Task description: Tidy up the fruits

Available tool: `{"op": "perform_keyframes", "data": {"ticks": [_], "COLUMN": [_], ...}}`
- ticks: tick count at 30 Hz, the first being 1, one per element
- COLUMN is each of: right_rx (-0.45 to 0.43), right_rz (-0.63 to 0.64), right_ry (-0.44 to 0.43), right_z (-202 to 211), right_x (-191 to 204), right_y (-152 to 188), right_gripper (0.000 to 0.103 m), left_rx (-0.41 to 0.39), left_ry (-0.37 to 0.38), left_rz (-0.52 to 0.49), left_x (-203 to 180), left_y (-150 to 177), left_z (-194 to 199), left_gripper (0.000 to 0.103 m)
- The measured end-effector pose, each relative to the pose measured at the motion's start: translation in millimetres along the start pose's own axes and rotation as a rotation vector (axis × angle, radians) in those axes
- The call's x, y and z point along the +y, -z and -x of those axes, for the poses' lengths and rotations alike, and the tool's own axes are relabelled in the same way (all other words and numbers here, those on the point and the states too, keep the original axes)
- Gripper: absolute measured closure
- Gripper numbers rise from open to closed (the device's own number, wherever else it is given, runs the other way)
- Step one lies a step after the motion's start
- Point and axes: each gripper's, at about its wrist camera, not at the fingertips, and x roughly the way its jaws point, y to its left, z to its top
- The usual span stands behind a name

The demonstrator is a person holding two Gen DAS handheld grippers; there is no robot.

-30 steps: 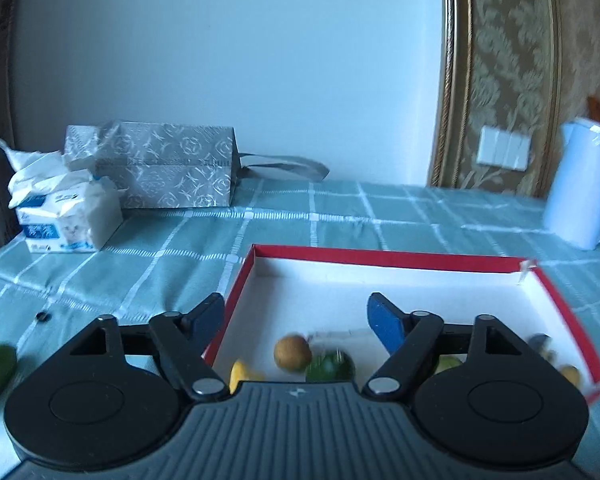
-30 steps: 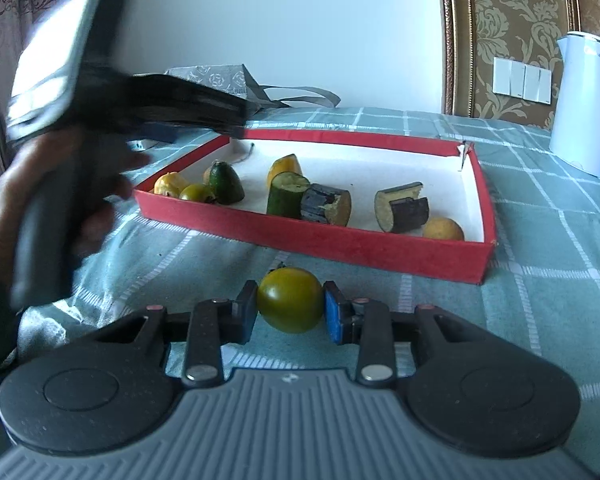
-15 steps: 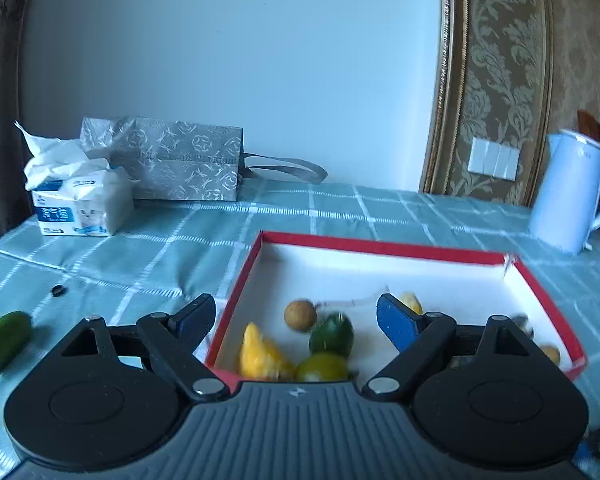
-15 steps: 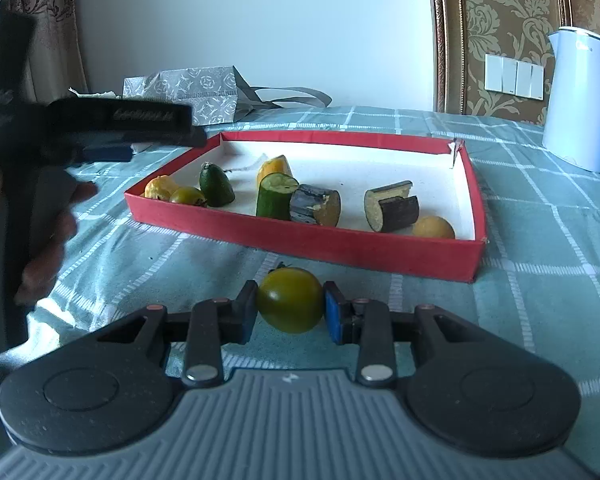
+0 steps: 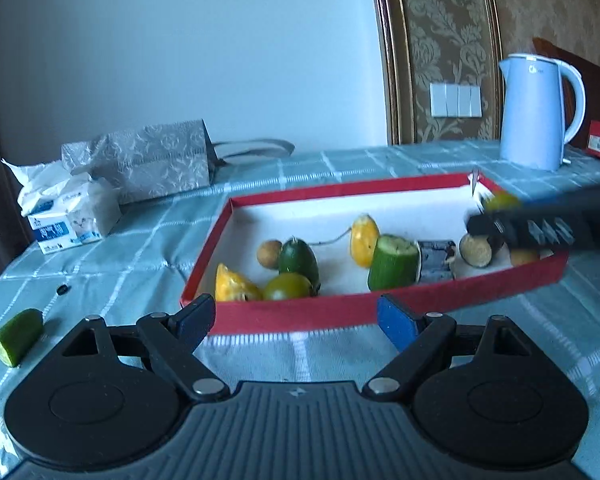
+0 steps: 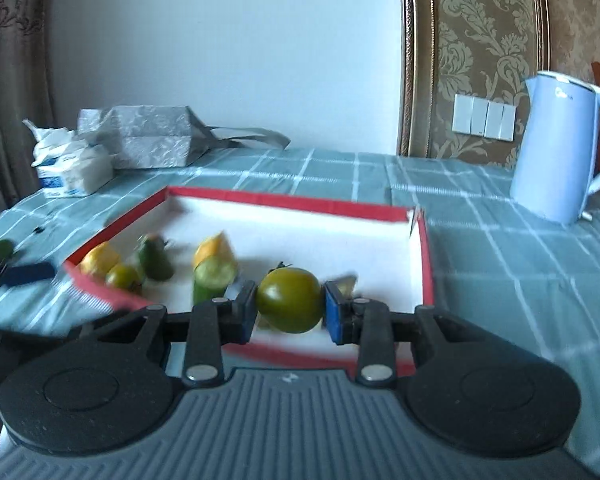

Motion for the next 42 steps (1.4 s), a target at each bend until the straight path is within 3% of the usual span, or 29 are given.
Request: {"op": "perform_keyframes", "data": {"ticks": [7, 14, 21, 24, 32, 37, 42], "right_rx": [0.056, 0.089, 0.136, 0.155, 0.147, 0.117, 0.099], "right_rz": [-0.003, 0.041, 0.102, 0.073, 0.077, 0.071, 0.045], "right_ry": [0.059, 0.065, 0.065, 0.05, 0.061, 0.083, 0.081], "right_z": [-56, -80, -100, -107, -107, -97, -87], "right_x": [-5, 9, 23, 21, 22, 21, 18], "right_y": [-15, -21, -23, -25, -24, -19, -15], "right_gripper": [0.07, 0.07, 0.07, 0.07, 0.07, 0.051, 0.049], "left_rx": [0.089, 0.141, 0.146, 0.144, 0.145, 0.152, 0.15], "left_ry": [0.002, -0.004, -0.004, -0.006, -0.013, -0.017, -0.025], "left_rz": [0.078, 0.14, 0.132, 0.124, 0.122, 0.125, 0.119], "left_x": [14, 27, 26, 25, 24, 25, 25], "left_y": [1, 3, 4, 4, 4, 3, 4], "left_z": [-15, -25, -26, -26, -27, -28, -28], "left_gripper": [0.015, 0.015, 0.015, 0.015, 0.015, 0.015, 0.015]}}
